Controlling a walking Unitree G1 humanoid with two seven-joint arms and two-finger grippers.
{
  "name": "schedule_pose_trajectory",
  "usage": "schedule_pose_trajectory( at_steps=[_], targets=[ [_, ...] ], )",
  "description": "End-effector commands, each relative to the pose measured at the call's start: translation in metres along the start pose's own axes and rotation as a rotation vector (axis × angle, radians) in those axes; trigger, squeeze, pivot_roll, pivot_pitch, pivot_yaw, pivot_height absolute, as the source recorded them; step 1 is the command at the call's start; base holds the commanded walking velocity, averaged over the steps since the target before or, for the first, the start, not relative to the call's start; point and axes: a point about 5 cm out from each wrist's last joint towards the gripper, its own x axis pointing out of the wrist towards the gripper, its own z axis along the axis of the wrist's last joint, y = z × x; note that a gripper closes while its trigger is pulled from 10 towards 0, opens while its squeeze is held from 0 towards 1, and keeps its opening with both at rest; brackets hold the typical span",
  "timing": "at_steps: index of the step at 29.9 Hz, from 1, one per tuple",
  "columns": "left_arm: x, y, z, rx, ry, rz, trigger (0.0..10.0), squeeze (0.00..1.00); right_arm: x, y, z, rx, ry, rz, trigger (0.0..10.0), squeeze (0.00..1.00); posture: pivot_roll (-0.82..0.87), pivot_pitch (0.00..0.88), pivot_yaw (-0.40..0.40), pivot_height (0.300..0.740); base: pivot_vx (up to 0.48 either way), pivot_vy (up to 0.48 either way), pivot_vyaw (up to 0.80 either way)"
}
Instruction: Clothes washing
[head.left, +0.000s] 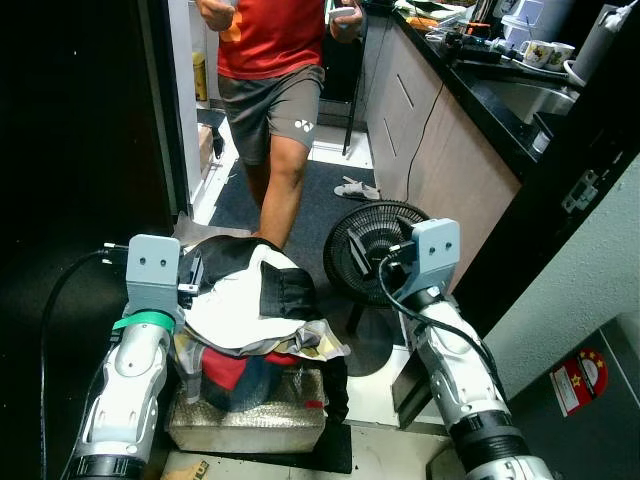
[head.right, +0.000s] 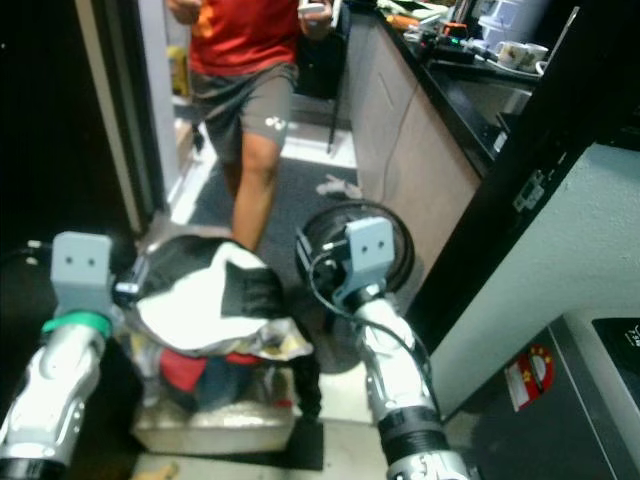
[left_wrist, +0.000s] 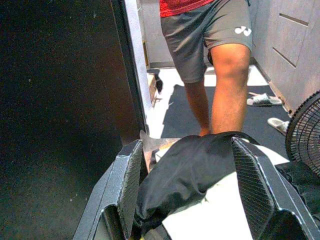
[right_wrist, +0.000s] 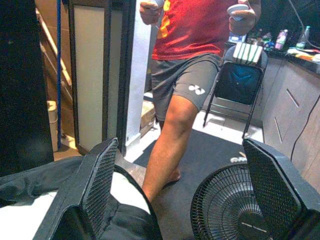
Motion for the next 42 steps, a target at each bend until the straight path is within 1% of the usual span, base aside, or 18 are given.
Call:
schedule_pose_trajectory(
  at_steps=[1,9,15,19,22,24,26,27,28,29,31,33,35,36,37,38,39,42],
  targets=[
    [0.003,-0.006,0.001,0.001,-0.002,-0.019,10.0,0.00,-0.004,-0.005,-0.004,0.002,0.016,-0.020,10.0,0.00,0.10,0.000,-0.086,0.740,0.000,0.000,0.00],
    [0.003,-0.008,0.002,0.007,-0.003,-0.030,10.0,0.00,-0.005,-0.008,-0.001,0.004,0.001,-0.035,10.0,0.00,0.09,0.000,-0.077,0.740,0.000,0.000,0.00],
    [0.003,-0.009,0.007,0.006,-0.015,-0.044,10.0,0.00,-0.009,-0.011,-0.002,-0.002,0.005,-0.054,10.0,0.00,0.09,0.000,-0.059,0.740,0.000,0.000,0.00],
    [0.004,-0.008,0.008,0.016,-0.010,-0.066,10.0,0.00,-0.012,-0.008,-0.004,-0.003,0.011,-0.066,10.0,0.00,0.08,0.002,-0.021,0.740,0.000,0.000,0.00],
    [0.004,-0.008,0.008,0.018,-0.006,-0.073,10.0,0.00,-0.014,-0.007,-0.006,-0.006,0.016,-0.068,10.0,0.00,0.08,0.002,-0.021,0.740,0.000,0.000,0.00],
    [0.005,-0.006,0.005,0.009,0.009,-0.078,10.0,0.00,-0.017,-0.004,-0.008,-0.005,0.022,-0.073,10.0,0.00,0.07,0.001,-0.001,0.740,0.000,0.000,0.00],
    [0.008,-0.009,0.005,0.005,0.014,-0.087,10.0,0.00,-0.017,-0.007,-0.010,-0.008,0.030,-0.089,10.0,0.00,0.05,0.002,0.012,0.740,0.000,0.000,0.00],
    [0.015,-0.014,0.007,0.004,0.010,-0.097,10.0,0.00,-0.015,-0.013,-0.011,-0.012,0.036,-0.105,10.0,0.00,0.05,0.007,0.019,0.740,0.000,0.000,0.00],
    [0.015,-0.014,0.007,0.004,0.010,-0.097,10.0,0.00,-0.015,-0.013,-0.011,-0.012,0.036,-0.105,10.0,0.00,0.05,0.007,0.019,0.740,0.000,0.000,0.00],
    [0.022,-0.020,0.010,0.005,0.007,-0.105,10.0,0.00,-0.012,-0.020,-0.010,-0.014,0.043,-0.116,10.0,0.00,0.05,0.010,0.023,0.740,0.000,0.000,0.00],
    [0.022,-0.020,0.010,0.005,0.007,-0.105,10.0,0.00,-0.012,-0.020,-0.010,-0.014,0.043,-0.116,10.0,0.00,0.05,0.010,0.023,0.740,0.000,0.000,0.00],
    [0.024,-0.024,0.018,0.006,-0.016,-0.123,10.0,0.00,-0.014,-0.024,-0.004,-0.027,0.028,-0.137,10.0,0.00,0.05,0.070,0.025,0.740,0.000,0.000,0.00],
    [0.024,-0.024,0.018,0.006,-0.016,-0.123,10.0,0.00,-0.014,-0.024,-0.004,-0.027,0.028,-0.137,10.0,0.00,0.05,0.070,0.025,0.740,0.000,0.000,0.00],
    [0.022,-0.026,0.019,0.010,-0.015,-0.132,10.0,0.00,-0.019,-0.022,-0.004,-0.027,0.026,-0.142,10.0,0.00,0.06,0.093,0.028,0.740,0.000,0.000,0.00],
    [0.014,-0.027,0.015,0.014,-0.002,-0.148,10.0,0.00,-0.029,-0.019,-0.009,-0.025,0.042,-0.151,10.0,0.00,0.05,0.098,0.027,0.740,0.000,0.000,0.00],
    [0.014,-0.027,0.015,0.014,-0.002,-0.148,10.0,0.00,-0.029,-0.019,-0.009,-0.025,0.042,-0.151,10.0,0.00,0.05,0.098,0.027,0.740,0.000,0.000,0.00],
    [0.008,-0.029,0.010,0.019,0.016,-0.163,10.0,0.00,-0.036,-0.016,-0.014,-0.020,0.063,-0.157,10.0,0.00,0.05,0.109,0.022,0.740,0.000,0.000,0.00],
    [0.003,-0.030,0.006,0.021,0.028,-0.173,10.0,0.00,-0.041,-0.015,-0.018,-0.016,0.077,-0.160,10.0,0.00,0.05,0.109,0.022,0.740,0.000,0.000,0.00]
  ],
)
